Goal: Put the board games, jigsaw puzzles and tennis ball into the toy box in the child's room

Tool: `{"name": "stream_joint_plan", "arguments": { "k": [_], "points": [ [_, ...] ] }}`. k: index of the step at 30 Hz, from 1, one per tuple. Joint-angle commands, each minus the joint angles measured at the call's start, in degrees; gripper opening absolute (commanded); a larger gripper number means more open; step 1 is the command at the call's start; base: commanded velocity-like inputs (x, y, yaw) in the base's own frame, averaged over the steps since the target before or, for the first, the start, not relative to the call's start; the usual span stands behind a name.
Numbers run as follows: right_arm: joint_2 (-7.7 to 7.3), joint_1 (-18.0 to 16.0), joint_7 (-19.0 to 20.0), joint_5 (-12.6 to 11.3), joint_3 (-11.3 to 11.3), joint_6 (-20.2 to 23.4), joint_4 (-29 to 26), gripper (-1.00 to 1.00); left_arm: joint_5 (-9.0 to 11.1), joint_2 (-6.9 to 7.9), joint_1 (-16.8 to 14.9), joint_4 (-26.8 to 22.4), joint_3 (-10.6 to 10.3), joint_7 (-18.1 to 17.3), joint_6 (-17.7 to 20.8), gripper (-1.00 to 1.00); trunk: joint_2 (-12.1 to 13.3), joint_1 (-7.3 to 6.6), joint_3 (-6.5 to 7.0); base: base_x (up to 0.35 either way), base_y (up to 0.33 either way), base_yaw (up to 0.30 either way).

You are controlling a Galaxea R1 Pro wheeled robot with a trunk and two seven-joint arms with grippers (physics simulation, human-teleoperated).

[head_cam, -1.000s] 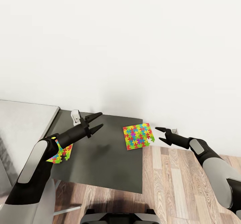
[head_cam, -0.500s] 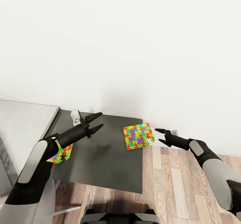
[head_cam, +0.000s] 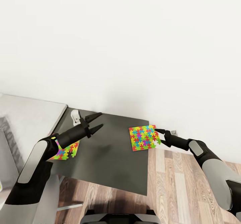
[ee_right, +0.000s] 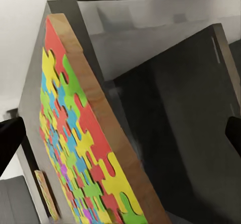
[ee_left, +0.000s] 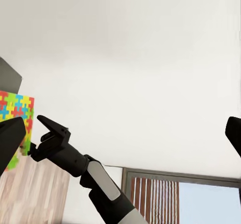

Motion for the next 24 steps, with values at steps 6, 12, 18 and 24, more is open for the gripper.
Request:
{"name": "stream_joint_plan", "arguments": {
  "k": [6, 12, 18, 24],
  "points": [
    [0.09, -0.03, 0.13, 0.12, -0.28, 0.31, 0.02, 1.0, 0.58, -0.01, -0.05, -0.03, -0.04, 0.48, 0.08, 1.0, -0.09, 0.03, -0.03, 0.0, 0.0, 0.069],
    [0.11, -0.03, 0.13, 0.08, -0.25, 0.31, 0.02, 1.0, 0.58, -0.04, -0.06, -0.03, -0.04, 0.45, 0.08, 1.0, -0.09, 0.03, -0.01, 0.0, 0.0, 0.023],
    [0.11, -0.03, 0.13, 0.07, -0.24, 0.31, 0.02, 1.0, 0.58, -0.05, -0.06, -0.03, -0.04, 0.47, 0.08, 1.0, -0.09, 0.03, 0.0, 0.0, 0.0, 0.009],
    [0.12, -0.03, 0.13, 0.07, -0.26, 0.31, 0.02, 1.0, 0.58, -0.05, -0.05, -0.03, -0.04, 0.48, 0.08, 1.0, -0.09, 0.03, 0.0, 0.0, 0.0, 0.003]
  ]
}}
